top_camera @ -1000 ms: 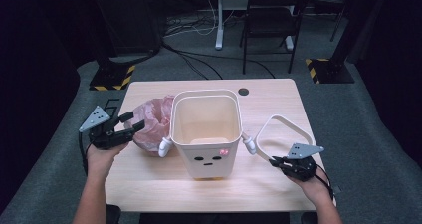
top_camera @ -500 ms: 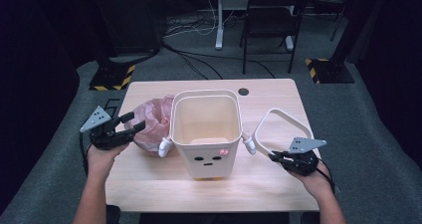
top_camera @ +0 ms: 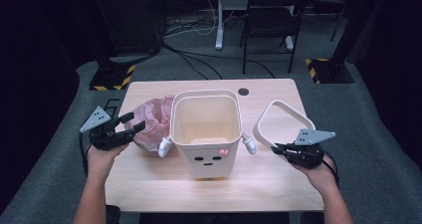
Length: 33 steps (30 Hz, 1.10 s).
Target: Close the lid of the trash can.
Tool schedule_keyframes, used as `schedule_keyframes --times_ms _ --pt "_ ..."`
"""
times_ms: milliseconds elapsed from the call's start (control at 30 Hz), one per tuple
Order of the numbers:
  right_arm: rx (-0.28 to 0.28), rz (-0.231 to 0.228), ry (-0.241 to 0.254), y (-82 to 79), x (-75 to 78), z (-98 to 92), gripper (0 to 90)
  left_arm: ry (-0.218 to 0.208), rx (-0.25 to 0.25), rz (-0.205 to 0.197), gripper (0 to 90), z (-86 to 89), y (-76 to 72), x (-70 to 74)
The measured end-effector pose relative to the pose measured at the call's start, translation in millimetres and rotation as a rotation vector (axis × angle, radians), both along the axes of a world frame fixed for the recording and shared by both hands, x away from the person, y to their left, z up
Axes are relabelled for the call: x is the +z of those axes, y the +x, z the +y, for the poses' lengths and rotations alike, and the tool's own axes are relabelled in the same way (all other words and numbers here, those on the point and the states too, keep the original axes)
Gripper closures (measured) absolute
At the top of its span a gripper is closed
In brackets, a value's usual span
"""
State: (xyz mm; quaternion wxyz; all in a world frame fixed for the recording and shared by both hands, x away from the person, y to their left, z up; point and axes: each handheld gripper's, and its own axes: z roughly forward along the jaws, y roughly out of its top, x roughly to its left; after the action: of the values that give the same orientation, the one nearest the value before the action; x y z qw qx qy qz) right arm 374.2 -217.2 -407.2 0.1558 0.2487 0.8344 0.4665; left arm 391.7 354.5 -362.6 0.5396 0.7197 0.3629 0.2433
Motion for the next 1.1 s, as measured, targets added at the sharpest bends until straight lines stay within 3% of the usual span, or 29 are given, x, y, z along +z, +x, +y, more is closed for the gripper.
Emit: schedule_keyframes --times_ms 433,1100 --pt "0.019 -0.038 0.040 0.4 24.5 -4.3 83.7 0.000 0.005 0.002 39.2 0.3 -0.1 -0.2" --pt "0.083 -0.107 0.048 -10.4 68.1 -1.1 83.8 0.010 -0.005 0.008 40.4 -1.2 -0.4 -0.9"
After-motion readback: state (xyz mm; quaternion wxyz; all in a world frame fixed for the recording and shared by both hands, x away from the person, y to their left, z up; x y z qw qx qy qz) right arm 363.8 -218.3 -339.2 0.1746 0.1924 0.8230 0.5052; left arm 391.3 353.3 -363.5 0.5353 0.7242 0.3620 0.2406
